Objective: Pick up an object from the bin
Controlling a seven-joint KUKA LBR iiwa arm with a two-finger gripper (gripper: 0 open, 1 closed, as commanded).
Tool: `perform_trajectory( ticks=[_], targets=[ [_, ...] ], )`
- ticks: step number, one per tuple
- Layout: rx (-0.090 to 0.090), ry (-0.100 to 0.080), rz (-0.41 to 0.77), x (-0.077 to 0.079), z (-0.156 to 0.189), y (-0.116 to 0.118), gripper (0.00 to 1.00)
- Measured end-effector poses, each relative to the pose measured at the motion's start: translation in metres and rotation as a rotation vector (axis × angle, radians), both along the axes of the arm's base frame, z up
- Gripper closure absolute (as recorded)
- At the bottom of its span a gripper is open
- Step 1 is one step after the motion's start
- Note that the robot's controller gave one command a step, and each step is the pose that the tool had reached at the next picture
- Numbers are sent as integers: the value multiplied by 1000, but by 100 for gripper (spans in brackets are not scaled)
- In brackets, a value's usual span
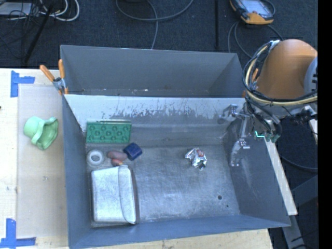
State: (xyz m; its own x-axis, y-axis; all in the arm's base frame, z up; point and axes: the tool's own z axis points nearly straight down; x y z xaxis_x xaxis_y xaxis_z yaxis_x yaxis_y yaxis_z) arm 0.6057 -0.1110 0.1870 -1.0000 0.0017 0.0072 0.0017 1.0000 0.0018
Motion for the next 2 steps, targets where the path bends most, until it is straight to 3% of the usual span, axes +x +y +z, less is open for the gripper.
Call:
perform_trajectory(
  ticks=[1, 2],
  targets=[
    [-2, -11, 2, 6, -105, 29, 0],
    [-2, -9, 5, 6, -107, 30, 100]
  ],
)
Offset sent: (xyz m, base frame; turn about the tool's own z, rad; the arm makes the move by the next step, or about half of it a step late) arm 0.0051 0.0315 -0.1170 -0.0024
